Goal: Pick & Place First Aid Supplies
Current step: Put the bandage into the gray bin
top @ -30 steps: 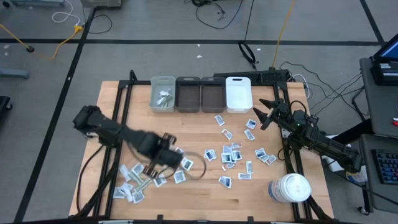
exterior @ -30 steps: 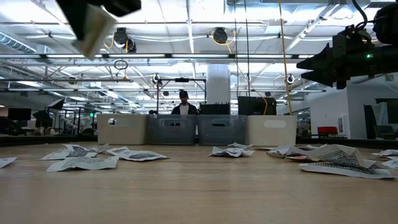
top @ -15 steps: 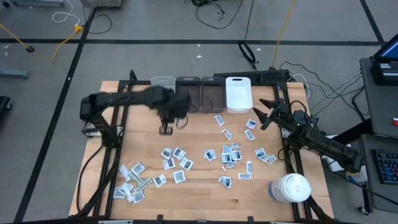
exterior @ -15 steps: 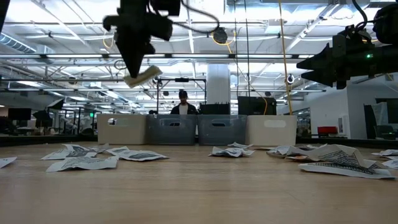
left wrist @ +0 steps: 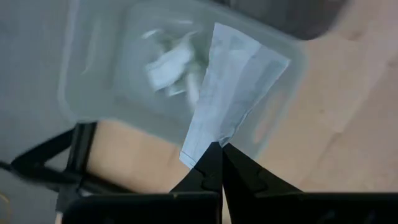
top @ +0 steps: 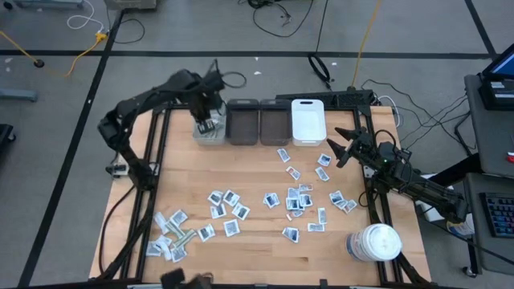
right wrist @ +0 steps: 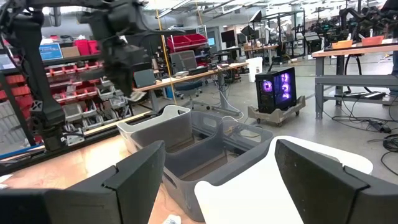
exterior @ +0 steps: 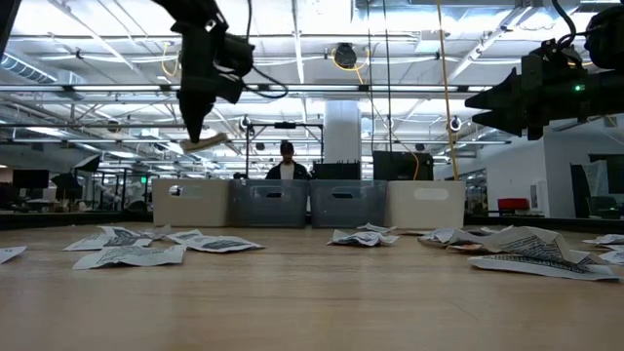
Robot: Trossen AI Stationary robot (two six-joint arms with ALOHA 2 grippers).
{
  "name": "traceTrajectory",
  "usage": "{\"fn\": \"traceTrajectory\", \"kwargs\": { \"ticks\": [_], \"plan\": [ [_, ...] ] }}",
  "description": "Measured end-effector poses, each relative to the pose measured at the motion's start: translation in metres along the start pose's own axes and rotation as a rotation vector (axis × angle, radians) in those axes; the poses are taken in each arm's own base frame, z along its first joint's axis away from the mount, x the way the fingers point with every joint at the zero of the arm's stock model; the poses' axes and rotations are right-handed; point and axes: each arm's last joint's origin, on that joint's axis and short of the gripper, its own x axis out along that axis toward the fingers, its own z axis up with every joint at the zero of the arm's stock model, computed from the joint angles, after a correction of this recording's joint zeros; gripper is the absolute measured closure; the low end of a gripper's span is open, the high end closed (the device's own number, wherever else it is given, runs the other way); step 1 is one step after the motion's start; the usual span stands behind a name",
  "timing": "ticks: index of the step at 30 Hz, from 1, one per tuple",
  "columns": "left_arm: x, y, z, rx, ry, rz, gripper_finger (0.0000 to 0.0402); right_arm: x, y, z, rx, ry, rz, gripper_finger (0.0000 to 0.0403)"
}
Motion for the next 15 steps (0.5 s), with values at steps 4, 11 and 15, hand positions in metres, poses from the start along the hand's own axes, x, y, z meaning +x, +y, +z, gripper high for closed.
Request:
{"fn": "traceTrajectory", "kwargs": {
  "ticks": [4, 11, 15],
  "plan": [
    [0.001, 0.024, -0.009, -0.081, 0.005, 0.008, 0.04, 0.0, 0.0, 0.0, 0.0, 0.0, 0.0, 0.0105],
    [0.021, 0.039, 0.001, -0.153, 0.012, 0.006, 0.0399, 0.0, 0.0, 0.0, 0.0, 0.0, 0.0, 0.0105],
    [0.039, 0.04, 0.011, -0.161, 0.06, -0.011, 0.04, 0.0, 0.0, 0.0, 0.0, 0.001, 0.0, 0.0105]
  ]
}}
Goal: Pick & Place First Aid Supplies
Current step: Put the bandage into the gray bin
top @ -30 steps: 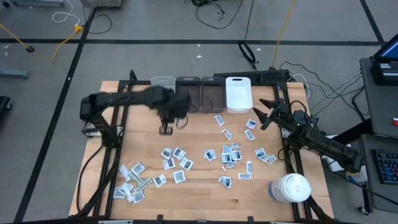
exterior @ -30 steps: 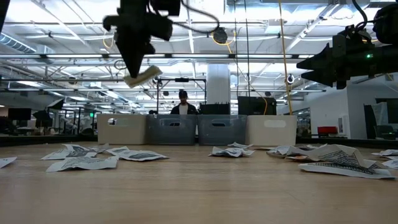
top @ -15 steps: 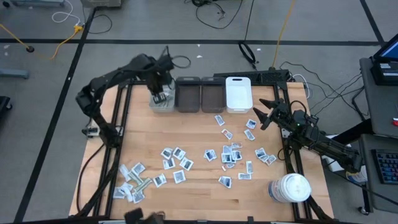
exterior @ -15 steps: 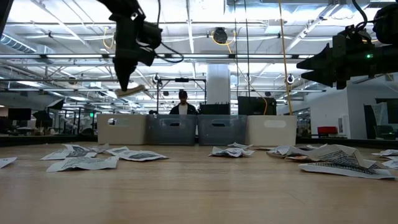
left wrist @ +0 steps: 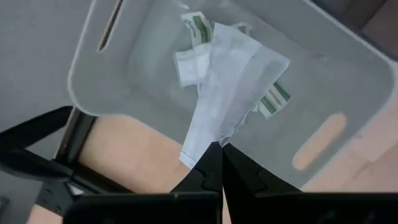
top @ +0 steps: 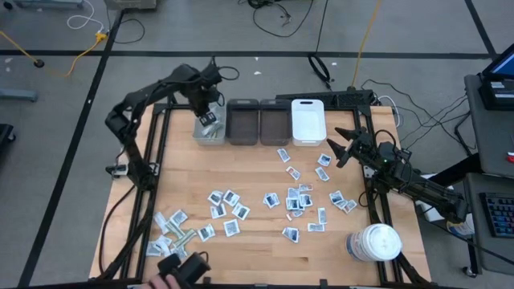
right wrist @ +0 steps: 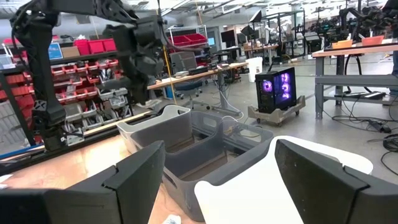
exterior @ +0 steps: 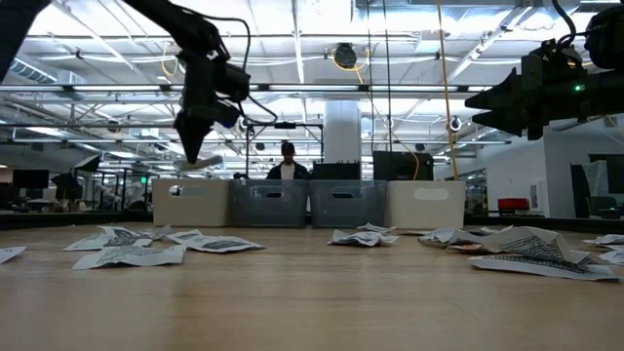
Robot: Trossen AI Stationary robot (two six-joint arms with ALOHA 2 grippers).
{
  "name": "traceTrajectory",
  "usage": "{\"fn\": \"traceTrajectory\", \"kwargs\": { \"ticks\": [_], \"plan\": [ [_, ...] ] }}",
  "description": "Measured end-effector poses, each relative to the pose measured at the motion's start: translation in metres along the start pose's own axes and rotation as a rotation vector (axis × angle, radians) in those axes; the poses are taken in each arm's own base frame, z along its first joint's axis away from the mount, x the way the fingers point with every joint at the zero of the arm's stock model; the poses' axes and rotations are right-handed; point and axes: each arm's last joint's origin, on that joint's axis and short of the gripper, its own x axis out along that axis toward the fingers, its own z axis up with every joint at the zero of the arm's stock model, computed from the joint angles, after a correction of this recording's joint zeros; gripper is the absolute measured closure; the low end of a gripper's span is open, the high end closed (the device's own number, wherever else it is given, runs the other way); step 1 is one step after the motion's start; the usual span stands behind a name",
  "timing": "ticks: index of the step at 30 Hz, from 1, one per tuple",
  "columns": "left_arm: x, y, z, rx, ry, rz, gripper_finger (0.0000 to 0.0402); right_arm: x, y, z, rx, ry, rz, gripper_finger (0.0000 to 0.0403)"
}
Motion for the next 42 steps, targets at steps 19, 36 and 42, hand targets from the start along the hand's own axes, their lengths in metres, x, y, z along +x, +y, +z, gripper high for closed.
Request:
{"fn": "traceTrajectory", "kwargs": {
  "ticks": [19, 36, 42],
  "plan": [
    [0.064, -0.001, 0.03, -0.008, 0.045, 0.013, 0.0401, 0.0, 0.0, 0.0, 0.0, -0.001, -0.001, 0.0105],
    [0.075, -0.002, 0.029, -0.03, 0.027, 0.008, 0.0269, 0.0, 0.0, 0.0, 0.0, -0.001, 0.0, 0.0105],
    [0.074, -0.002, 0.027, -0.01, 0.042, 0.004, 0.0178, 0.0, 0.0, 0.0, 0.0, -0.001, 0.0, 0.0105]
  ]
}}
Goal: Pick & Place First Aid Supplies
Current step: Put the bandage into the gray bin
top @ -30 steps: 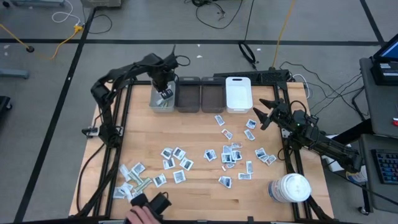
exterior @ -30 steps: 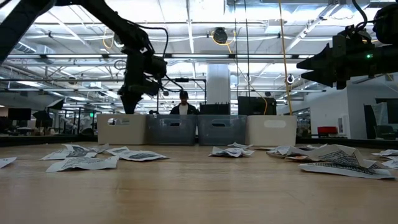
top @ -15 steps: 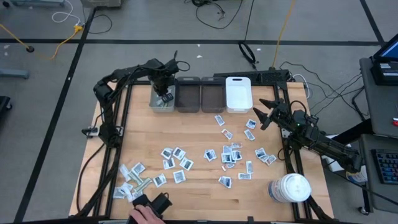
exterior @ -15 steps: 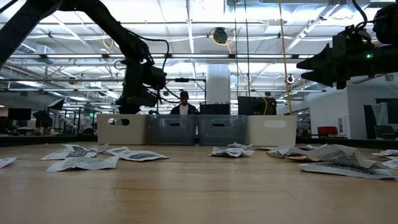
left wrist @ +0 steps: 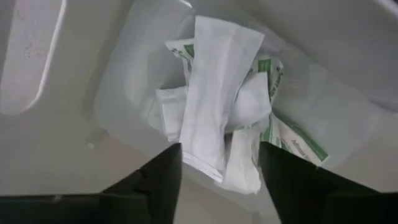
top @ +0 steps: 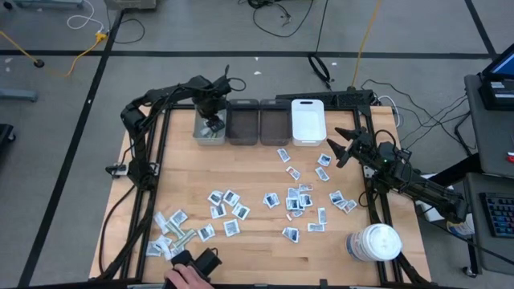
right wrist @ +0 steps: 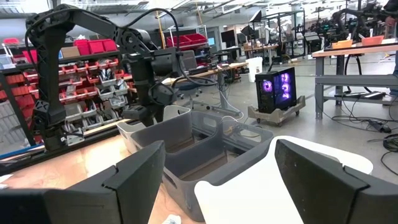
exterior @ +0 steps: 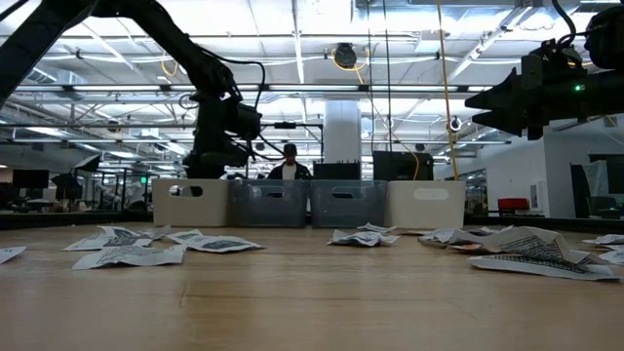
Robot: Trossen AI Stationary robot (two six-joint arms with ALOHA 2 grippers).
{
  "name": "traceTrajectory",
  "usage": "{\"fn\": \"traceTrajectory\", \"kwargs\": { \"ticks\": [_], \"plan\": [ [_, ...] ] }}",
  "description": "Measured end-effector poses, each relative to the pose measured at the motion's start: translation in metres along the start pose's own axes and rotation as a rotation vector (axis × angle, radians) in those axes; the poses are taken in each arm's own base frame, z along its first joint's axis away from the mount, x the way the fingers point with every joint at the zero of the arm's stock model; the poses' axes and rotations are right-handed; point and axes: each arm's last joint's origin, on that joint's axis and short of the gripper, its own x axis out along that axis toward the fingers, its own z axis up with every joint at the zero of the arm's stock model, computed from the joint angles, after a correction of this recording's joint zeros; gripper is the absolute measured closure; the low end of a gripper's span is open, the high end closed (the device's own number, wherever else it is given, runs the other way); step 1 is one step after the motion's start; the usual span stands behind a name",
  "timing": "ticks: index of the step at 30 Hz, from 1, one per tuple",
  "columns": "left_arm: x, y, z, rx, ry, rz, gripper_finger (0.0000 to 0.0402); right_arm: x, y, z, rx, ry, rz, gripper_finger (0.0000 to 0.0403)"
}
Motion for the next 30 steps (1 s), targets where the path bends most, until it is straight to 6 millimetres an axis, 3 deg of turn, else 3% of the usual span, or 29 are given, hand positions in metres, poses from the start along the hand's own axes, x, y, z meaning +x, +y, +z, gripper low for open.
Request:
{"fn": "traceTrajectory", "kwargs": {
  "ticks": [9, 23, 30],
  "plan": [
    [-0.028, 0.007, -0.003, -0.032, 0.045, -0.011, 0.013, 0.0, 0.0, 0.0, 0.0, 0.0, 0.0, 0.0105],
    [-0.06, 0.0, -0.008, -0.072, 0.104, -0.066, 0.0128, 0.0, 0.0, 0.0, 0.0, 0.0, 0.0, 0.0105],
    [-0.07, -0.018, -0.006, -0.021, 0.054, -0.057, 0.0128, 0.0, 0.0, 0.0, 0.0, 0.0, 0.0, 0.0105]
  ]
}}
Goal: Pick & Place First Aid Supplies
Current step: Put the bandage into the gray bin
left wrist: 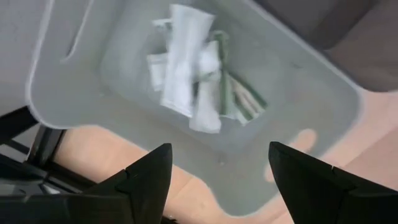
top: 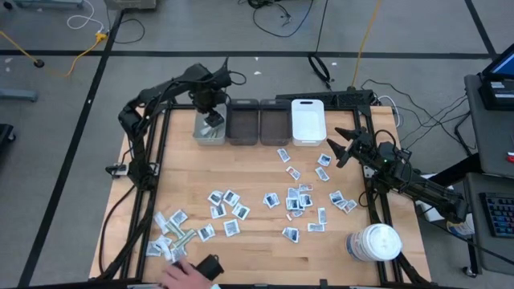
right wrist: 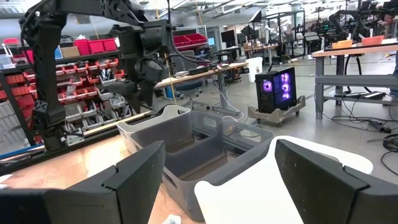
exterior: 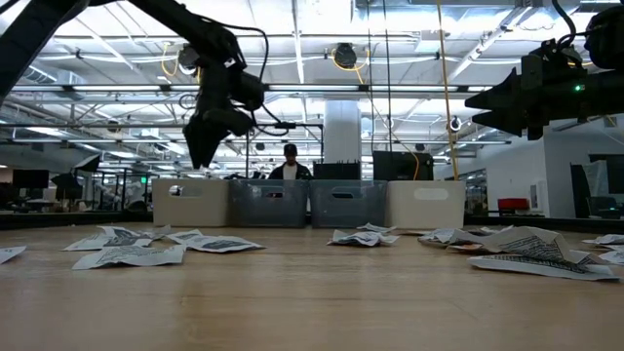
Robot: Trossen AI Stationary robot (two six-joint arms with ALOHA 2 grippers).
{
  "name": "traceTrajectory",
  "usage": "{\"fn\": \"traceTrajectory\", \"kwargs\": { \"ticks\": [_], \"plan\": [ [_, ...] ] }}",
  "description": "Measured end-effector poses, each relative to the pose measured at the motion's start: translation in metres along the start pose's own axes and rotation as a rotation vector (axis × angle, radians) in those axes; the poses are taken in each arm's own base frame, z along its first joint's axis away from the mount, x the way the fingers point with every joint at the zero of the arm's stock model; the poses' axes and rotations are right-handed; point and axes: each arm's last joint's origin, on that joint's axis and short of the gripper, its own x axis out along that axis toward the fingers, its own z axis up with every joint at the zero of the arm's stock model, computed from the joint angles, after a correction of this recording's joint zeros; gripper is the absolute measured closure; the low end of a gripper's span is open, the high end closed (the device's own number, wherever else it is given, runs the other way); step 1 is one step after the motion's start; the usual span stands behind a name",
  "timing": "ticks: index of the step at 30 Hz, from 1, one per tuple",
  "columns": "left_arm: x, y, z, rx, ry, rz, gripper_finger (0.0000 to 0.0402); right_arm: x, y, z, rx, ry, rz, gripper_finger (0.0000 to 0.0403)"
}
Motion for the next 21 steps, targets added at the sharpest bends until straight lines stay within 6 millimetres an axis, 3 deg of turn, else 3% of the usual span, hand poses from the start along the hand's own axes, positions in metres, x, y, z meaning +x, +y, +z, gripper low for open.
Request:
{"fn": "traceTrajectory", "kwargs": {
  "ticks": [4, 10, 21],
  "plan": [
    [-0.001, -0.024, 0.002, 0.078, 0.011, 0.012, 0.0128, 0.0, 0.0, 0.0, 0.0, 0.0, 0.0, 0.0105],
    [-0.003, -0.076, 0.0, 0.232, 0.005, 0.026, 0.0128, 0.0, 0.0, 0.0, 0.0, 0.0, 0.0, 0.0105],
    [-0.031, -0.176, -0.043, 0.585, -0.084, 0.046, 0.0128, 0.0, 0.0, 0.0, 0.0, 0.0, 0.0, 0.0105]
  ]
}}
